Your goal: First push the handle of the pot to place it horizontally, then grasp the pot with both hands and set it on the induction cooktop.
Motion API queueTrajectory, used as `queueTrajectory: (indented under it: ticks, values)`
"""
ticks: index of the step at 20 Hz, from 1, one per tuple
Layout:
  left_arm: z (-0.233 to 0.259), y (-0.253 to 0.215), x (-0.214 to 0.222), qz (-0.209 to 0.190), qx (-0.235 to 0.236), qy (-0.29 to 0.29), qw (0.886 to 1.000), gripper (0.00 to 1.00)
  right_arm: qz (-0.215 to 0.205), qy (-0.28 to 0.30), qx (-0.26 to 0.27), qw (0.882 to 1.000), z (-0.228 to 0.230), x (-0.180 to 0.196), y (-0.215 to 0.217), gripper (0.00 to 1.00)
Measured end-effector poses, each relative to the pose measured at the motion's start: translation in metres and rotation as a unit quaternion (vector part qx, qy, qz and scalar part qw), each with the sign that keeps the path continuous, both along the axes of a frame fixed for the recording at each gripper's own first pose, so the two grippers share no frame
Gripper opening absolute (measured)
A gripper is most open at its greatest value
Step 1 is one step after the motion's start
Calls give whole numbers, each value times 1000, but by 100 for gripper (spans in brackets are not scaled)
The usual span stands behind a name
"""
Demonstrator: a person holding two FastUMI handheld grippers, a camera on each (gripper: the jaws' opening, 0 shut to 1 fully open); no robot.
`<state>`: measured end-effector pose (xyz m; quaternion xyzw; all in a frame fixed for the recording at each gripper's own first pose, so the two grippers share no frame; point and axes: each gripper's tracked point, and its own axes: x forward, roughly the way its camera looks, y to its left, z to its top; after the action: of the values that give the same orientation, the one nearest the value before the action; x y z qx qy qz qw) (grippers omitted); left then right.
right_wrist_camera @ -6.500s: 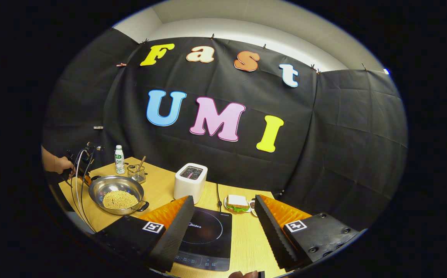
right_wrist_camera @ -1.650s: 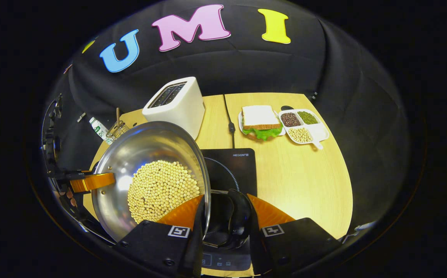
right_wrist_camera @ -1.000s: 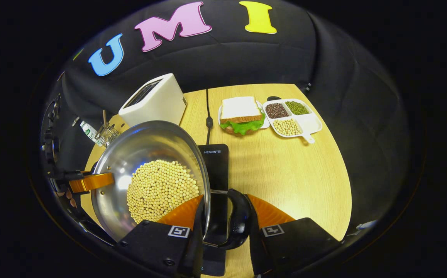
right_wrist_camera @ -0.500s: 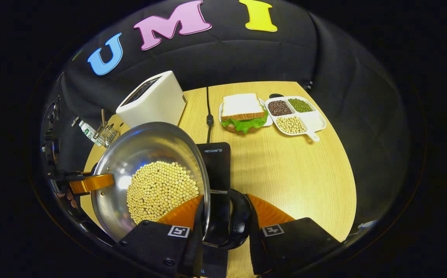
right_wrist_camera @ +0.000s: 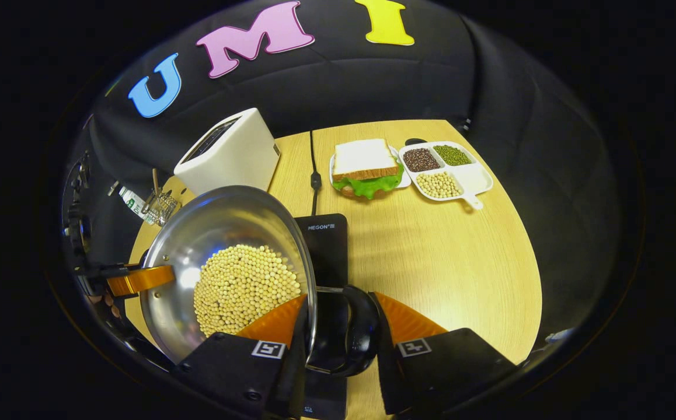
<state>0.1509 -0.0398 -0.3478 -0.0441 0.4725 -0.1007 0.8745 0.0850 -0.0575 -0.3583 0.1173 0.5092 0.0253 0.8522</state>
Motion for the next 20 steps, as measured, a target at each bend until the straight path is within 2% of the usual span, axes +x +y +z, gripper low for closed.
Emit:
queueTrajectory:
  ticks: [1, 4, 6, 7, 8, 9, 10, 11, 16, 20]
  values:
    - [1, 0, 0, -2, 1, -3, 1000, 60, 1, 0, -1, 1000, 0, -1, 0, 56]
    - [0, 0, -3, -8, 5, -4, 1000, 63, 4, -7, -7, 1000, 0, 2, 0, 60]
    - [0, -3, -6, -7, 1, -2, 1000, 65, 12, -12, -6, 1000, 2, 1, 6, 57]
    - [2, -5, -8, -5, -3, -5, 1000, 70, 16, -15, -5, 1000, 8, -2, 8, 69]
    - [4, -6, -9, -4, -3, -10, 1000, 76, 18, -18, -7, 1000, 9, -2, 10, 72]
    - [6, -5, -9, -3, 2, -18, 1000, 87, 19, -20, -9, 1000, 10, -1, 10, 85]
    - [11, -5, -10, -4, 8, -25, 1000, 90, 19, -22, -11, 1000, 9, 0, 11, 98]
    - [14, -4, -10, -4, 15, -31, 999, 99, 17, -28, -13, 999, 16, 0, 12, 100]
    - [44, 3, -16, -6, 30, -65, 997, 96, 1, -70, -30, 997, 43, 5, 7, 99]
    - [88, 6, -19, 2, 22, -122, 992, 95, -20, -127, -47, 991, 86, 10, -4, 99]
